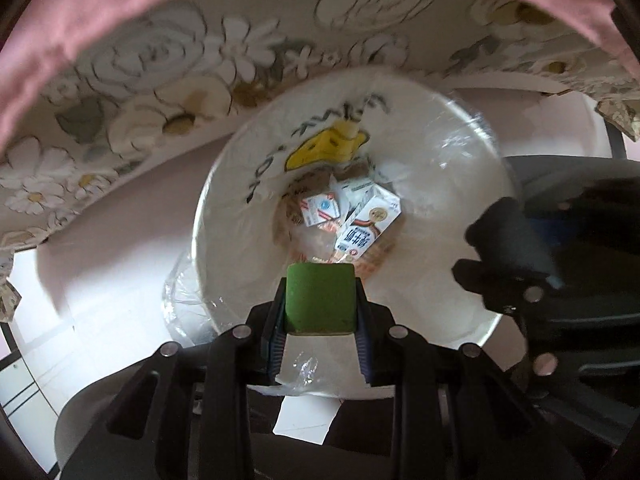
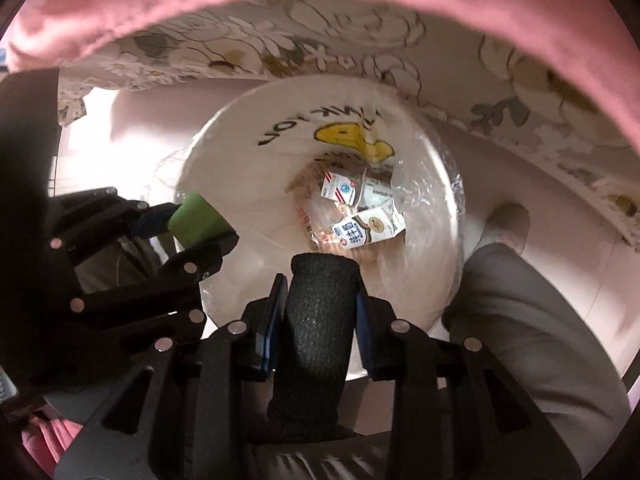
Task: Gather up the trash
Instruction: 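Open both tools to drop the cube and foam tube into the bowl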
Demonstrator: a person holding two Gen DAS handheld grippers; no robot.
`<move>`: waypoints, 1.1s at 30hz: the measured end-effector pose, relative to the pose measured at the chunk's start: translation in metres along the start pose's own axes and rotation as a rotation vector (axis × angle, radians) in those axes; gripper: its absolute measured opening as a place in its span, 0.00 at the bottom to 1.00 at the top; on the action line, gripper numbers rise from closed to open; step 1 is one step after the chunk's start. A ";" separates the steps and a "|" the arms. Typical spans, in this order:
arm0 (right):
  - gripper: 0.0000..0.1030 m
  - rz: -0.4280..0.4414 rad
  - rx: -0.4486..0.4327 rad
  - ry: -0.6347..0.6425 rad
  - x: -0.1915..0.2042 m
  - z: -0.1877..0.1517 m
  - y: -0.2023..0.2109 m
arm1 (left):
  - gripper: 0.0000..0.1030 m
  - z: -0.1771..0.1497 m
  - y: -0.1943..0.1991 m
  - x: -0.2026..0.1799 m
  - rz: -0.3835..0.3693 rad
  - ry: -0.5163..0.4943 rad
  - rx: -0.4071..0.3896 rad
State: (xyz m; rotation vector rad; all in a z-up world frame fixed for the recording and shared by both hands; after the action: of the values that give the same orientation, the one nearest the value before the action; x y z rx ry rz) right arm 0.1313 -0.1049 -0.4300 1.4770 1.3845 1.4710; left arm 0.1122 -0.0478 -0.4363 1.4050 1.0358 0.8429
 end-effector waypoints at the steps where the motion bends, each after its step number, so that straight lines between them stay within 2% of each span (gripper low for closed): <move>1: 0.32 -0.001 0.004 -0.006 -0.001 0.002 -0.004 | 0.31 0.000 -0.004 0.000 0.000 0.001 0.007; 10: 0.32 -0.030 0.018 -0.053 -0.012 0.015 -0.022 | 0.31 0.005 -0.029 -0.001 0.015 -0.025 0.048; 26: 0.32 -0.023 0.068 -0.097 -0.022 0.016 -0.050 | 0.31 0.005 -0.053 0.003 0.026 -0.026 0.100; 28: 0.34 -0.013 0.072 -0.108 -0.023 0.018 -0.052 | 0.43 0.006 -0.054 0.004 0.033 -0.026 0.106; 29: 0.39 -0.006 0.074 -0.115 -0.023 0.019 -0.051 | 0.54 0.006 -0.052 0.005 0.036 -0.021 0.101; 30: 0.42 -0.007 0.068 -0.119 -0.025 0.019 -0.050 | 0.56 0.008 -0.050 0.006 0.040 -0.017 0.089; 33: 0.43 -0.001 0.060 -0.119 -0.025 0.021 -0.048 | 0.56 0.009 -0.048 0.006 0.034 -0.016 0.084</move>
State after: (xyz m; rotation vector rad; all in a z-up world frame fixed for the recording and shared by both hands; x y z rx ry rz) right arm 0.1439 -0.1115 -0.4858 1.5744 1.3679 1.3282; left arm 0.1174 -0.0466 -0.4858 1.5017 1.0480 0.8190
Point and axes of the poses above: each gripper's, at about its wrist camera, not at the fingertips, and y roughly against the way its jaws point, x to its left, z to its top, the point moved 10 cm from there along -y, roughly the way its jaws point, and after that the axes turned 6 degrees about -y, right-handed, at the moved point
